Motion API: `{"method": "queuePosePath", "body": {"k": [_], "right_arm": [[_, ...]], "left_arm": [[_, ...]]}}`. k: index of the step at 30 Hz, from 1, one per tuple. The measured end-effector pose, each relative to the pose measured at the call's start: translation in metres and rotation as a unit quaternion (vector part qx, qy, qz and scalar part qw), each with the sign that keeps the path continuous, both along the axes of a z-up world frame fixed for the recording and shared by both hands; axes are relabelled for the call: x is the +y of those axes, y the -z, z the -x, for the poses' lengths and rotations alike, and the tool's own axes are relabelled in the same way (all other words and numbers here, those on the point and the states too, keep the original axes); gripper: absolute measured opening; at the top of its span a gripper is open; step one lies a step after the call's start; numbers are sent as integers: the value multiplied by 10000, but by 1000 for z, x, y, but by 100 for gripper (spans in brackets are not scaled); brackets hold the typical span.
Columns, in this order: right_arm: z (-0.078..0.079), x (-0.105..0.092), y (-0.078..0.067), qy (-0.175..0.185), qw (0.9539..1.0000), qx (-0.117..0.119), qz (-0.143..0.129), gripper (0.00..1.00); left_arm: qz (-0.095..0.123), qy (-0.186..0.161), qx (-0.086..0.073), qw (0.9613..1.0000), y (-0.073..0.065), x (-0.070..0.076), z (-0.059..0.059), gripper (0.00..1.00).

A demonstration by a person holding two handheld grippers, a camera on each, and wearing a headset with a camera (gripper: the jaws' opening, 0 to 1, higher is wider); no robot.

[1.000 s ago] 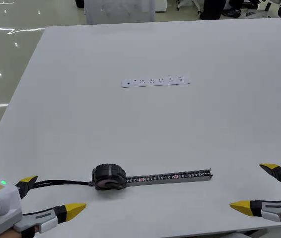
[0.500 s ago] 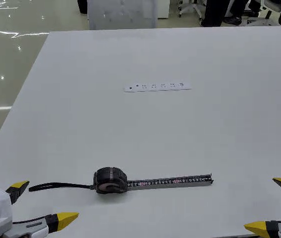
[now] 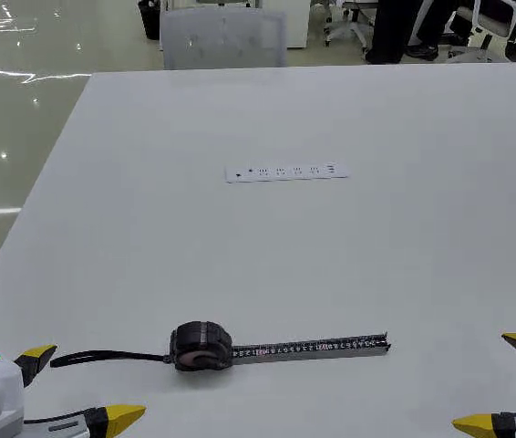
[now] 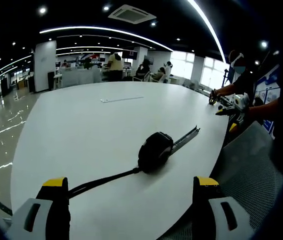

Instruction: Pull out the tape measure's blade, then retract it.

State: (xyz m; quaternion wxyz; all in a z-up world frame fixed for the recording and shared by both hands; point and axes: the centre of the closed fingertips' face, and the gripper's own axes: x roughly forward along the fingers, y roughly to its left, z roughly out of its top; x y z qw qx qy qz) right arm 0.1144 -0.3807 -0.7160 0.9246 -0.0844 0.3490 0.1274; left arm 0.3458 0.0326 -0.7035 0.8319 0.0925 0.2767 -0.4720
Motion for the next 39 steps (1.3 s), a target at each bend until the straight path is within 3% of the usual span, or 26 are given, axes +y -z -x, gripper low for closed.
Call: {"method": "queuePosePath", "body": {"k": [9,30,37,39], "right_arm": [[-1,1,-1,-36,10000,7,0,97],[2,0,-3,-90,9998,96,114,97],[1,2,-3,-178,9995,182,159,97],[0,2,-3,-229,9993,221,198,98]], "left_arm": [[-64,168,-62,9998,3,-7,-1,100],[-83,21,-61,9999,7,-5,-3,100],[-36,-23,-10,10000,6,-9,-2,100],[-120,-110,118,9998,9,-10,-3,100]]}}
